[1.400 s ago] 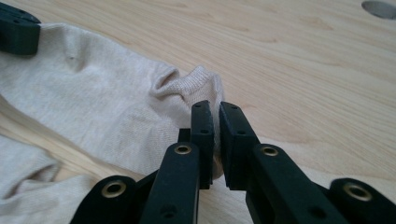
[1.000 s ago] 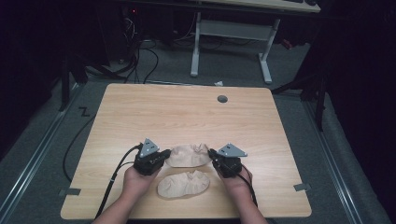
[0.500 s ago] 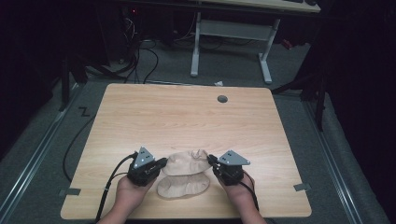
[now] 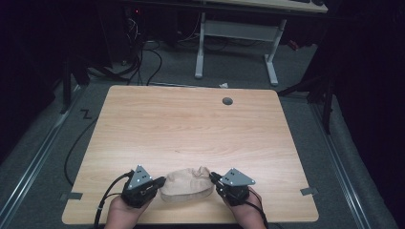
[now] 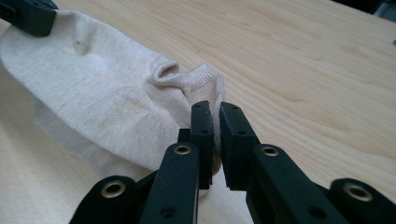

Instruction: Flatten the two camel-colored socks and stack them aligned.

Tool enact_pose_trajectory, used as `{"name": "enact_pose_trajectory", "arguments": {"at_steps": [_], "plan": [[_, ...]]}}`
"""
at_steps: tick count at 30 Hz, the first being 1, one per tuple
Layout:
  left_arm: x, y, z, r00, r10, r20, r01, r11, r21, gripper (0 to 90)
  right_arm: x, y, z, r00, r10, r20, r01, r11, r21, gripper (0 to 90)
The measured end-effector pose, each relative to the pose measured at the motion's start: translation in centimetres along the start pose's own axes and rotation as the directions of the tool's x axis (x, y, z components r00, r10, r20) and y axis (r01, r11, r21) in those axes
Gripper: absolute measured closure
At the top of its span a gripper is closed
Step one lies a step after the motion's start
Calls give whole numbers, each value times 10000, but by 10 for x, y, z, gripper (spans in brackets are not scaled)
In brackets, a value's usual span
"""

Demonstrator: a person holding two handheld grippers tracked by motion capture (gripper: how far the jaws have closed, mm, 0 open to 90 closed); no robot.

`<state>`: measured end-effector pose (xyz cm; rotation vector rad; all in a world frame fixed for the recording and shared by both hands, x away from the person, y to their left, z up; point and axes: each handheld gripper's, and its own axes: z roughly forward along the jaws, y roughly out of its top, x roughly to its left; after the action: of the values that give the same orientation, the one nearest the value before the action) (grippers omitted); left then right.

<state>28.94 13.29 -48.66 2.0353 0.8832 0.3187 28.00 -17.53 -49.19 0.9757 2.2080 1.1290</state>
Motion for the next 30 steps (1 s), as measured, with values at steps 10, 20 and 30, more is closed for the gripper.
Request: {"name": "enact_pose_trajectory", "arguments": {"at_steps": [10, 20, 30], "plan": [[-4, -13, 14, 9998, 191, 40, -194, 9952, 958, 873, 6, -8, 9, 9991, -409, -147, 417, 9974, 592, 844], [-4, -19, 25, 9998, -198, -30, 200, 9940, 1076, 871, 3, -16, 16, 9984, -428, -381, 476, 9900, 1331, 842], [0, -21, 33, 9999, 55, -98, -42, 9916, 1289, 859, 5, -19, 24, 9973, -554, -473, 633, 9803, 1872, 831]]}}
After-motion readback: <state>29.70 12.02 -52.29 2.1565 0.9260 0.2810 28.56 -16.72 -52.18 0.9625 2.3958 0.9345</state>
